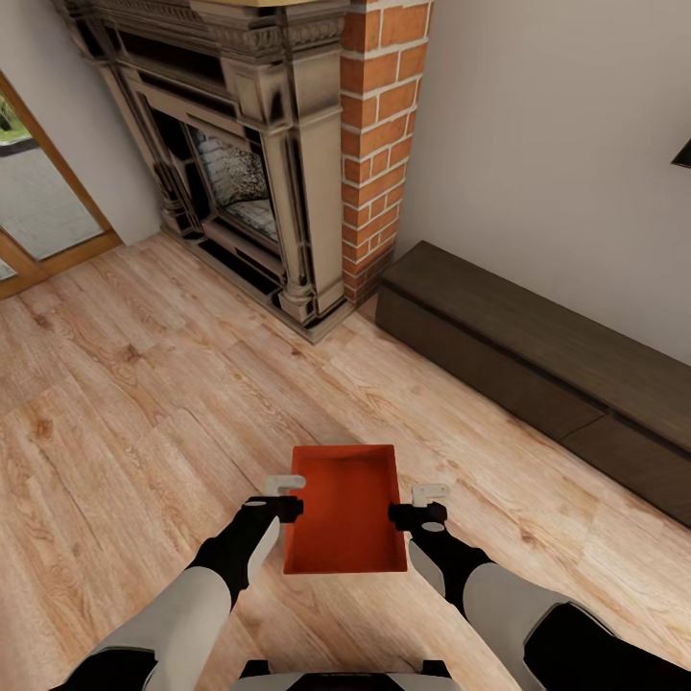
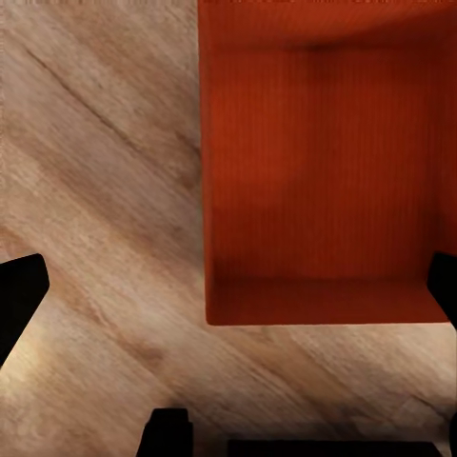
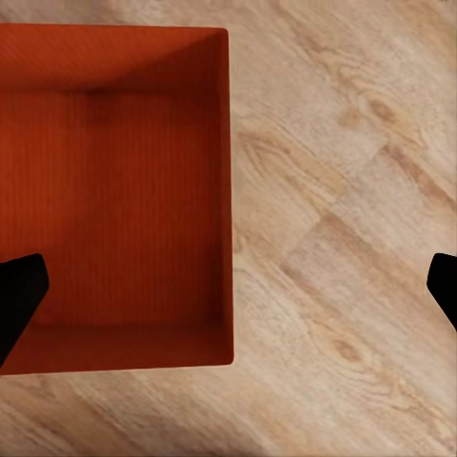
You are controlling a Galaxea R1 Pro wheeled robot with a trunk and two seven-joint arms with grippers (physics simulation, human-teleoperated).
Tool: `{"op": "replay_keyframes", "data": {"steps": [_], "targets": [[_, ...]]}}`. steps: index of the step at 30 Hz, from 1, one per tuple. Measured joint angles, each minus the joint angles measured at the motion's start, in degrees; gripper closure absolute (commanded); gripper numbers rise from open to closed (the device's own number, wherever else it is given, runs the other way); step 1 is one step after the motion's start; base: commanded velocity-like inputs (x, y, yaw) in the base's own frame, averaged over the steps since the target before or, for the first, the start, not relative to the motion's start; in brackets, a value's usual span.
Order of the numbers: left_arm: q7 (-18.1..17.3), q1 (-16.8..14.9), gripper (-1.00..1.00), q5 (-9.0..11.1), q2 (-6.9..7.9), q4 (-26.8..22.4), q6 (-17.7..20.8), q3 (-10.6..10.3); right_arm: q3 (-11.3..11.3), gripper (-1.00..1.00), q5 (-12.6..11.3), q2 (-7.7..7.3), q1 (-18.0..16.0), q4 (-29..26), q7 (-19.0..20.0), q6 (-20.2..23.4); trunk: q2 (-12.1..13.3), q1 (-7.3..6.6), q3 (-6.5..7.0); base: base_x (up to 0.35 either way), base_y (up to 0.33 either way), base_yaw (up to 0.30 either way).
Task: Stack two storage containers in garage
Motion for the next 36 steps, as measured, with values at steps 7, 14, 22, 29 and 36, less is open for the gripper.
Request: {"op": "replay_keyframes", "data": {"steps": [7, 14, 22, 29, 36], "targets": [[0.0, 0.0, -1.0, 0.0, 0.14, -0.3, -0.4, -0.1, 0.0, -1.0, 0.0, -0.1, 0.0, 0.1, 0.1, -0.1, 0.0, 0.0, 0.0, 0.0, 0.0, 0.0], [0.0, 0.0, -1.0, 0.1, 0.26, -1.5, 0.0, 0.0, 0.0, -1.0, 0.0, -0.09, 0.0, 0.1, 0.1, -0.1, 0.0, 0.0, 0.0, 0.0, 0.0, 0.0], [0.1, 0.0, -1.0, 0.0, 0.27, -1.9, -0.5, 0.1, 0.0, -1.0, 0.0, -0.17, 0.0, 0.1, 0.1, -0.1, 0.0, 0.0, 0.0, 0.0, 0.0, 0.0], [0.9, 0.0, -1.0, 0.0, 0.27, -2.6, 0.0, 0.1, 0.0, -1.0, 0.0, -0.18, 0.0, 0.1, 0.7, -0.1, -2.0, 1.1, -0.89, 0.0, 0.0, 0.0], [1.2, 0.0, -1.0, 0.1, 0.27, -2.5, 0.1, 0.1, 0.0, -1.0, 0.0, -0.18, 0.0, 0.1, 1.2, -0.1, -4.8, 2.63, -2.15, 0.0, 0.0, 0.0]]}}
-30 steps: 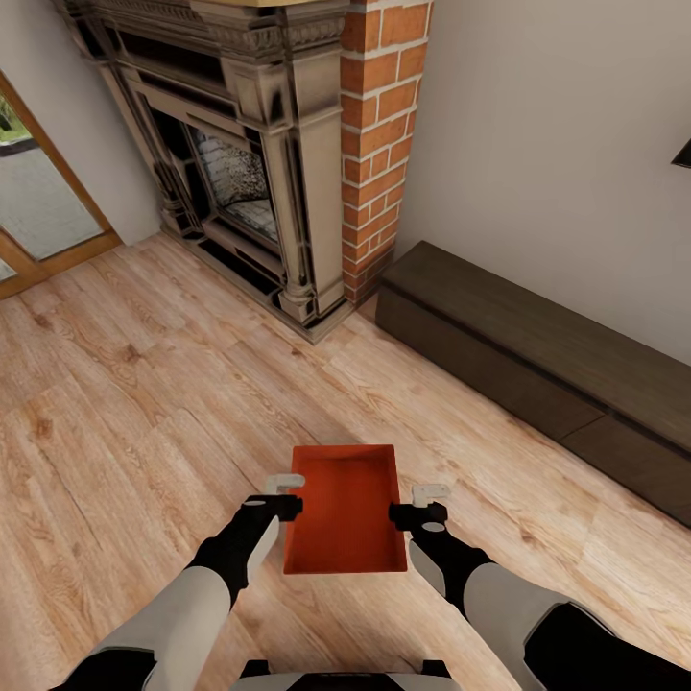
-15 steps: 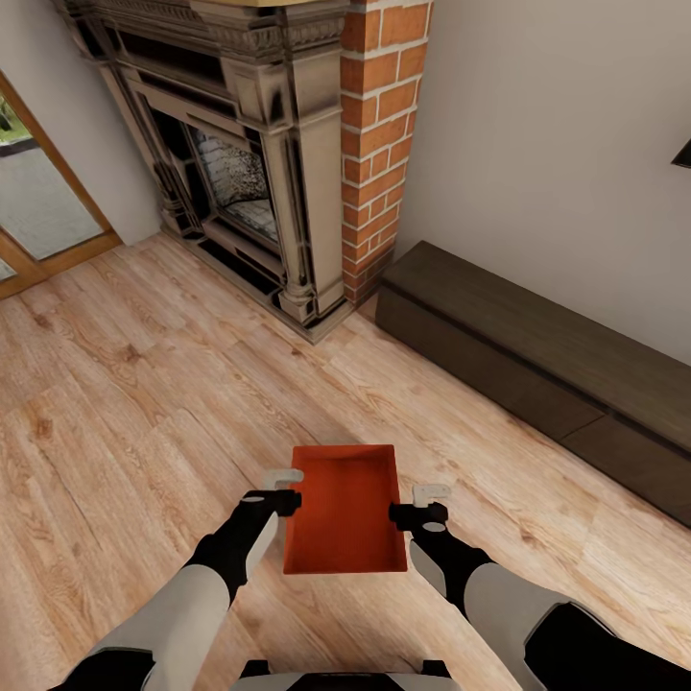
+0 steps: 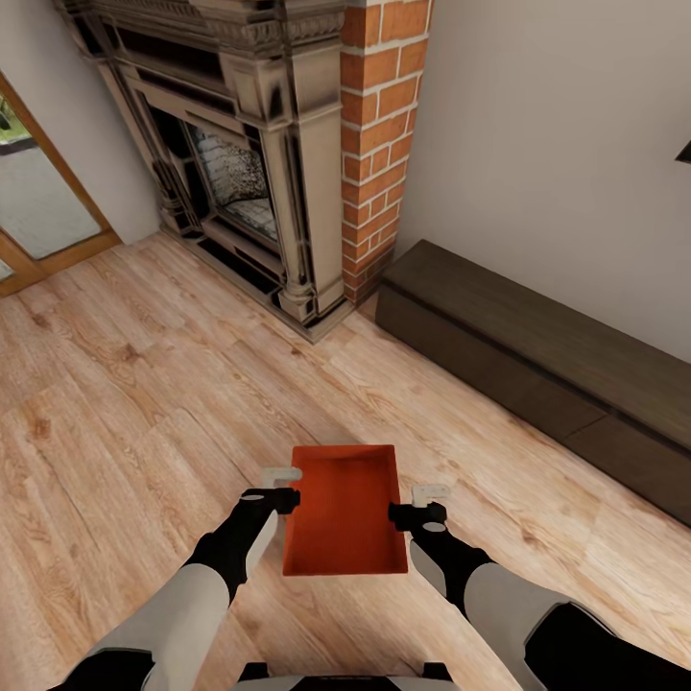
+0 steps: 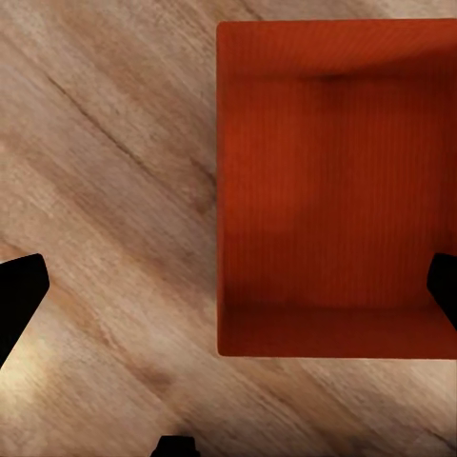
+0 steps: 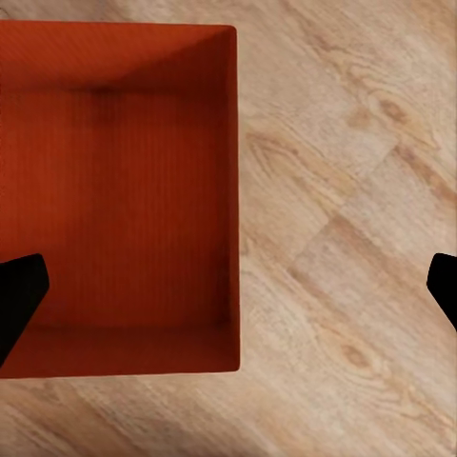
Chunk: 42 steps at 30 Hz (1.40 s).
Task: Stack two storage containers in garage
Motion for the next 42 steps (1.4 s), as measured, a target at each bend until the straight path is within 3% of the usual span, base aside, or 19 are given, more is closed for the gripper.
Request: {"op": "replay_keyframes", "data": {"steps": [42], "targets": [[0.1, 0.0, -1.0, 0.1, 0.0, 0.6, -0.1, 0.0, 0.0, -1.0, 0.0, -0.09, 0.0, 0.0, 0.1, 0.0, -16.9, 9.23, -7.55, 0.0, 0.0, 0.0]]}}
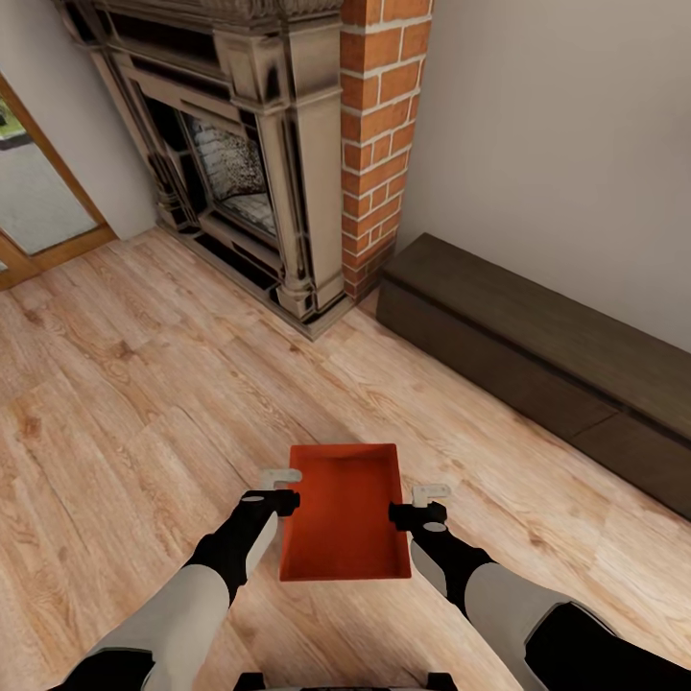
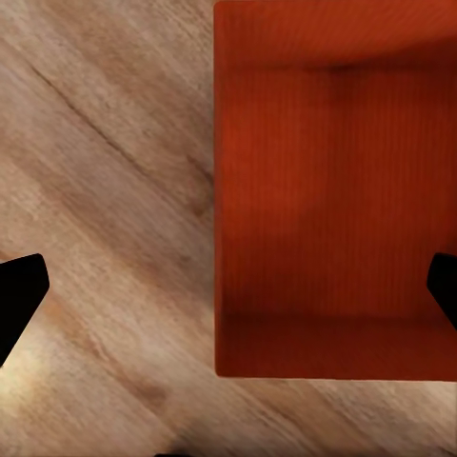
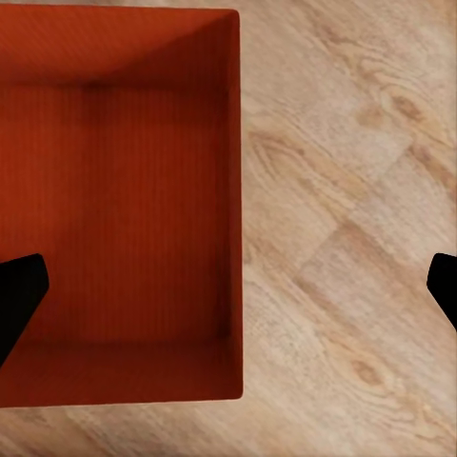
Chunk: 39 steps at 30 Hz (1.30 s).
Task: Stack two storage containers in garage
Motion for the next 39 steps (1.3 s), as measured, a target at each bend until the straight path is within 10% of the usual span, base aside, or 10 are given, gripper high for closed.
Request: {"op": "replay_keyframes", "data": {"steps": [39], "targets": [[-0.2, 0.0, -1.0, 0.6, 0.09, 1.8, -0.8, 0.4, 0.0, -1.0, -0.1, -0.01, 0.0, 0.0, 0.0, -0.1, -15.6, 8.57, -7.01, 0.0, 0.0, 0.0]]}}
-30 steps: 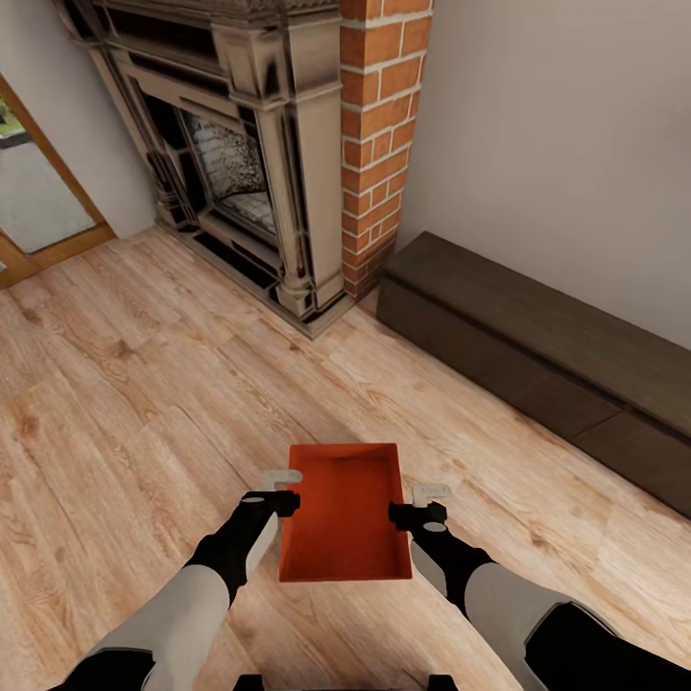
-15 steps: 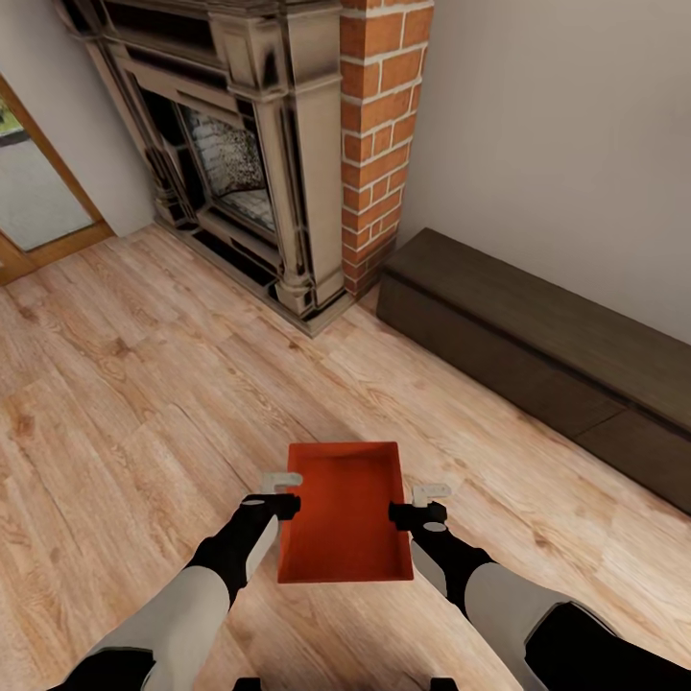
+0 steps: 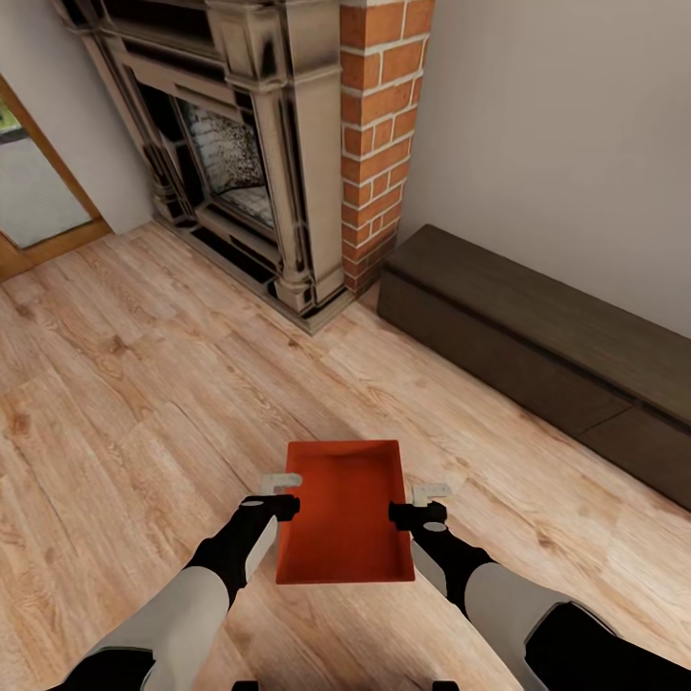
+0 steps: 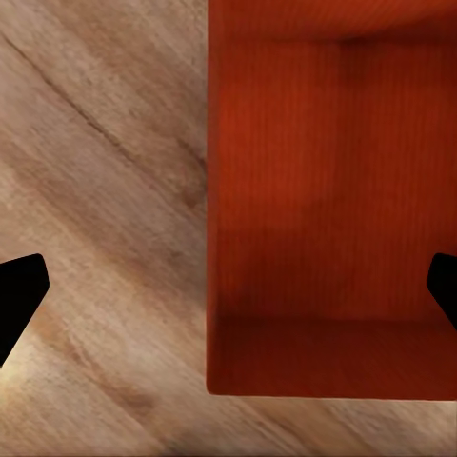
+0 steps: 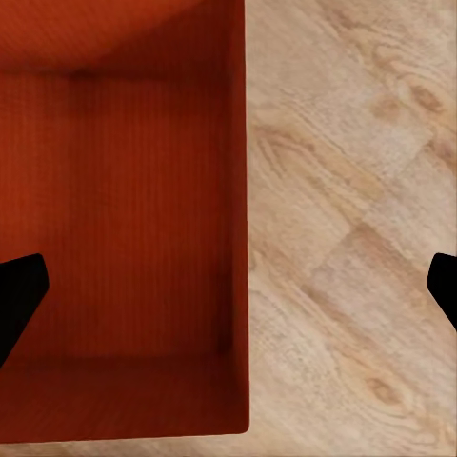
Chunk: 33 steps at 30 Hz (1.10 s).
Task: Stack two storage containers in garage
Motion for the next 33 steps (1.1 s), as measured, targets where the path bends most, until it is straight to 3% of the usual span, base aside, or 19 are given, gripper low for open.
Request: {"op": "replay_keyframes", "data": {"steps": [33], "targets": [[0.0, 0.0, -1.0, 0.1, 0.15, 2.5, -0.1, 0.0, 0.0, -1.0, 0.0, -0.07, 0.0, 0.0, 0.0, 0.0, -13.2, 7.25, -5.93, 0.0, 0.0, 0.0]]}}
